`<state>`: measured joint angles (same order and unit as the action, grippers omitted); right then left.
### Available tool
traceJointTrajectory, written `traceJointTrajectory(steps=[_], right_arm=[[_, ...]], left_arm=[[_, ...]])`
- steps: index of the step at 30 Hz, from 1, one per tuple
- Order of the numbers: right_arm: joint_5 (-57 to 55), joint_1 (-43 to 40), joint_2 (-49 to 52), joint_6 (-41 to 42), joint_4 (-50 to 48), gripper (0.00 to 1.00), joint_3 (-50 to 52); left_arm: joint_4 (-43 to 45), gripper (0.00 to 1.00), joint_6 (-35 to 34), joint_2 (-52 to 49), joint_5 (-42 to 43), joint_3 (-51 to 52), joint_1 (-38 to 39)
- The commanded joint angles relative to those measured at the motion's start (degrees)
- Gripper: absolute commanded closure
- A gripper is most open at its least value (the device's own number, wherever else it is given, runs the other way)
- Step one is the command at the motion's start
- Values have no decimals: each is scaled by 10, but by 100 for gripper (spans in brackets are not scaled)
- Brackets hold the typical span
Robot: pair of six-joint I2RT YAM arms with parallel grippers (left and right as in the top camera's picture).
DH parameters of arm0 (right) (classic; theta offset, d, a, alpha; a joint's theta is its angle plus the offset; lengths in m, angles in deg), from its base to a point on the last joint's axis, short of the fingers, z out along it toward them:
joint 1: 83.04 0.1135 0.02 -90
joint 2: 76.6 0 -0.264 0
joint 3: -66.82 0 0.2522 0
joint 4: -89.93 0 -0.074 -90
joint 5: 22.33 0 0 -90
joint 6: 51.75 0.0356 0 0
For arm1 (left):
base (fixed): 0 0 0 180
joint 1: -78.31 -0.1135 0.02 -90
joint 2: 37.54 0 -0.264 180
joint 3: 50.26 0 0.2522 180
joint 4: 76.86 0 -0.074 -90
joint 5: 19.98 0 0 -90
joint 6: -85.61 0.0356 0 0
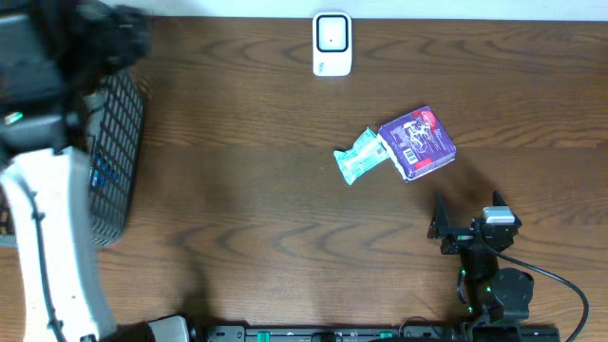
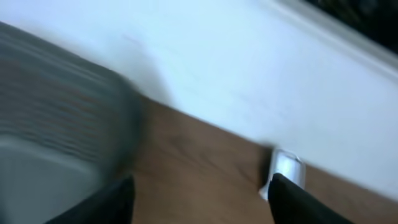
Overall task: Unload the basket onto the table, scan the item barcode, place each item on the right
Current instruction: 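Reach the left gripper into the basket and grasp the blue Oreo pack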
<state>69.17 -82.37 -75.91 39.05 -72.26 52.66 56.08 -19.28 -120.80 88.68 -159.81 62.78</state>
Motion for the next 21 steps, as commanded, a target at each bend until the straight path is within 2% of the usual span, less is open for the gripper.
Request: traceJointTrajectory(steps=[1,4,7,12,17,21], right_arm=[[-1,5,-3,-5,2,1,1],[-1,5,-3,-4,2,1,1],[-1,5,-3,-4,2,1,1],[-1,5,-3,-4,2,1,1],[-1,5,-3,-4,2,1,1],[-1,5,-3,-4,2,1,1]], left_arm=[[-6,33,-13,19,-82,-8,-71],[-41,32,-41,7,-162,-5,-116],[-61,32,-41,-20,-203,9,-134],[-75,32,-49,-97,-213,22,-123],[-79,31,-67,-179,-344,22,-110],[-79,32,-67,-231,-361,22,-111]])
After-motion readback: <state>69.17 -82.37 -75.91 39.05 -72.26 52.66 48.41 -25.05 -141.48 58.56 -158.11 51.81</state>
